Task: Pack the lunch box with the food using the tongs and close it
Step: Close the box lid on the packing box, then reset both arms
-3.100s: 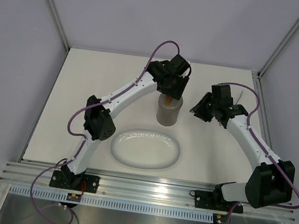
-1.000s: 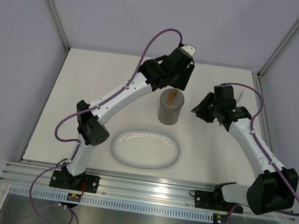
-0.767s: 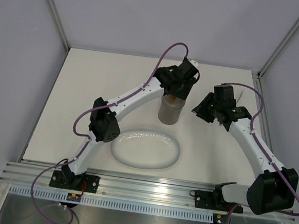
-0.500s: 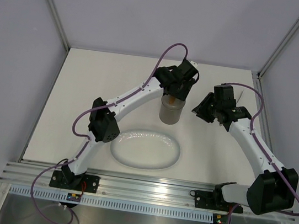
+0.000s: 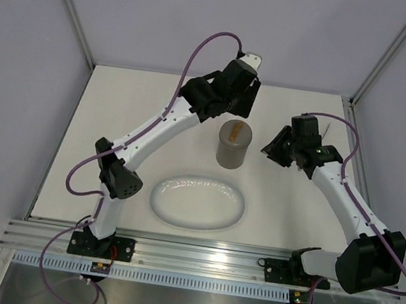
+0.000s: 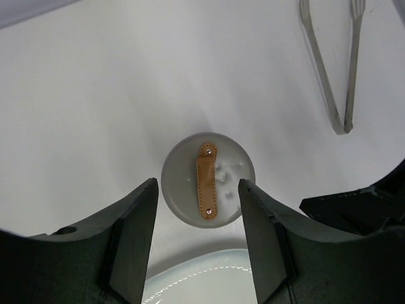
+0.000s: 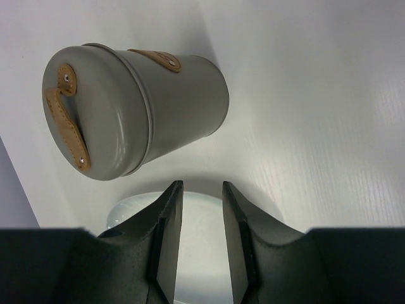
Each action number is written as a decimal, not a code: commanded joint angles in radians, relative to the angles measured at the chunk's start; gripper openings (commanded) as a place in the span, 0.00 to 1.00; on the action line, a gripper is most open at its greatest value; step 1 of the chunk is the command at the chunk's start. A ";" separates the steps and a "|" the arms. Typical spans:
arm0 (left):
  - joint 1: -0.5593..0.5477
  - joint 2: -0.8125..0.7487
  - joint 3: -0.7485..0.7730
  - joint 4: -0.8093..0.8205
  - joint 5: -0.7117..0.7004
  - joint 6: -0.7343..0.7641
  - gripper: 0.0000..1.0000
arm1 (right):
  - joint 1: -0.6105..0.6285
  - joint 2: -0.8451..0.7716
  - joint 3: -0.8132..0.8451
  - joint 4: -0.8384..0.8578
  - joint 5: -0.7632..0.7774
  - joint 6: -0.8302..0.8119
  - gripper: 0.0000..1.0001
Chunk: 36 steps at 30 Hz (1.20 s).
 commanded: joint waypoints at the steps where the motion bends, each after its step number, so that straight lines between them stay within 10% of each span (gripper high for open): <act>1: 0.002 0.004 0.030 0.039 -0.025 0.020 0.57 | -0.001 -0.028 0.006 -0.009 0.026 -0.007 0.39; 13: 0.002 0.259 0.007 -0.089 0.087 -0.020 0.56 | -0.001 -0.042 -0.017 -0.012 0.029 -0.002 0.39; 26: 0.002 -0.011 0.014 -0.065 0.057 -0.023 0.57 | -0.001 -0.074 0.006 -0.044 0.069 -0.010 0.41; 36: 0.002 -0.403 -0.315 0.034 -0.012 -0.049 0.62 | 0.001 -0.146 0.042 -0.158 0.215 -0.051 0.88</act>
